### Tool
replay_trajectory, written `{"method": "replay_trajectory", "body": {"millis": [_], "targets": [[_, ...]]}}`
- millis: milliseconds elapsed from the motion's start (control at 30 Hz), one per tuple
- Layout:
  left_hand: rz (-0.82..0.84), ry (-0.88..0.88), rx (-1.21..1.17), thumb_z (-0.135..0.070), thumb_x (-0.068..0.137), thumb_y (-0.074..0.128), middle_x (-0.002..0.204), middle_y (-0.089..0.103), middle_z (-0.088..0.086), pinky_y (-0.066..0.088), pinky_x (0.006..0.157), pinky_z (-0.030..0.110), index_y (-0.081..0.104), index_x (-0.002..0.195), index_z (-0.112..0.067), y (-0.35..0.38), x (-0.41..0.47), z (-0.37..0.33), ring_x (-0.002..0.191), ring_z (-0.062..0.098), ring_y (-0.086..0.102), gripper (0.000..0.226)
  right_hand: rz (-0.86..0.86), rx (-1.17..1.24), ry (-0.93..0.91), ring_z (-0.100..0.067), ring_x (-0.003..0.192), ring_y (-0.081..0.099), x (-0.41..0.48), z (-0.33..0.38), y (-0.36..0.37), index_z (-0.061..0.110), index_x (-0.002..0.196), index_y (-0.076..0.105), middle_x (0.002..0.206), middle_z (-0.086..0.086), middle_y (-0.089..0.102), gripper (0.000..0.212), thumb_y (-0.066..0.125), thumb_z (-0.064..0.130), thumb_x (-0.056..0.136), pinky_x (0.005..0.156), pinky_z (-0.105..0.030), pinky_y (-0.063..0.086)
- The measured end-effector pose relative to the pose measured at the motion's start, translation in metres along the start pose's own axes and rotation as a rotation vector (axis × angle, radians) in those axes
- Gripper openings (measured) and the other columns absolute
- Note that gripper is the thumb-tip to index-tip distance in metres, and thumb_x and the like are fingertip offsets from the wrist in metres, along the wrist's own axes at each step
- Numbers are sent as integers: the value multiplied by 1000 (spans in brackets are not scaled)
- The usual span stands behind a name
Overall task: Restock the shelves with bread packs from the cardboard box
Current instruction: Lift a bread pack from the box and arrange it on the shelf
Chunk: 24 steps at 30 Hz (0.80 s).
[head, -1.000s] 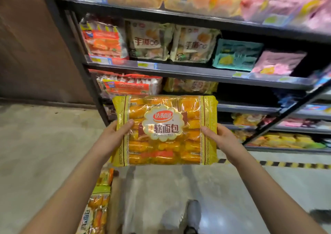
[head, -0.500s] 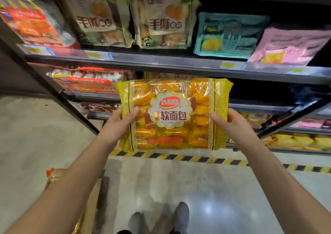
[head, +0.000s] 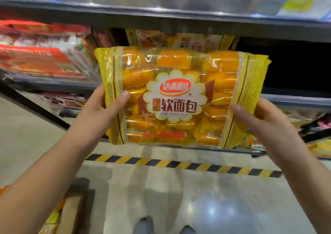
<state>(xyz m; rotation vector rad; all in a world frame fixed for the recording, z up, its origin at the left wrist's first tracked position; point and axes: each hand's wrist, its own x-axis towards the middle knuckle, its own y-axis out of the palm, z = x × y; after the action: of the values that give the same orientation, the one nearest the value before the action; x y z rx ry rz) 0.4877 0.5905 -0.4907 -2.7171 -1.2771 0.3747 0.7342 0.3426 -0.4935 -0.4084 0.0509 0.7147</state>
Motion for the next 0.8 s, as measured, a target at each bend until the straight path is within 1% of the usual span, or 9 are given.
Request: {"method": "replay_trajectory", "body": {"millis": [100,200,300,367,433,567,633,733,800], "targets": [[37,76,4,-42,86,67,123,75,-22,54,91,23,60,131,-42,-1,7,9,112,-3,70,46,-66,-35,-78,1,104,70,11,-2,5,36,122,67,112,20,75,30,67,41,92,84,-29,52],[-16,160,31,-32,80,71,115,76,-25,58,82,15,59,124,-43,-3,13,10,108,-6,71,47,-176,-95,-153,16,93,65,14,2,6,42,116,66,103,35,71,29,67,48,88,76,-23,48],[-121,242,69,-33,80,72,113,74,-34,55,88,13,59,119,-46,-1,14,5,108,-12,69,43,-273,-94,-244,13,99,65,18,6,6,47,108,66,103,38,70,30,67,58,79,85,-26,50],[-205,304,103,-31,80,72,97,75,-33,50,81,1,60,114,-32,2,16,1,94,-21,67,36,-299,-90,-317,4,106,67,21,9,4,46,112,65,109,33,71,34,70,55,80,91,-29,53],[-286,328,108,-34,77,72,81,74,-25,47,77,-2,61,109,-7,3,21,-3,80,-25,64,43,-293,-52,-338,7,106,67,26,11,4,41,119,63,108,36,71,39,75,45,82,88,-14,53],[-377,334,164,-23,89,81,89,68,-45,43,82,-4,61,130,-16,4,42,-4,89,-27,62,47,-304,55,-328,24,102,60,39,21,13,45,117,57,100,50,64,49,77,46,73,81,3,44],[-404,357,197,-20,91,80,94,69,-34,41,78,-6,59,126,-18,7,47,-4,83,-30,60,41,-304,83,-336,23,104,61,46,23,15,39,127,57,102,47,66,58,78,44,73,80,3,44],[-373,380,212,-20,90,83,119,73,-16,48,88,3,60,136,-13,8,55,-3,102,-12,69,52,-304,82,-364,10,112,65,57,23,15,25,137,58,114,30,71,64,83,30,79,88,-6,50],[-355,368,195,-18,89,84,123,74,-12,52,95,11,59,140,-13,6,62,2,109,-2,71,57,-290,62,-360,1,117,66,66,19,15,21,139,58,123,18,72,60,84,19,85,95,-17,54]]}}
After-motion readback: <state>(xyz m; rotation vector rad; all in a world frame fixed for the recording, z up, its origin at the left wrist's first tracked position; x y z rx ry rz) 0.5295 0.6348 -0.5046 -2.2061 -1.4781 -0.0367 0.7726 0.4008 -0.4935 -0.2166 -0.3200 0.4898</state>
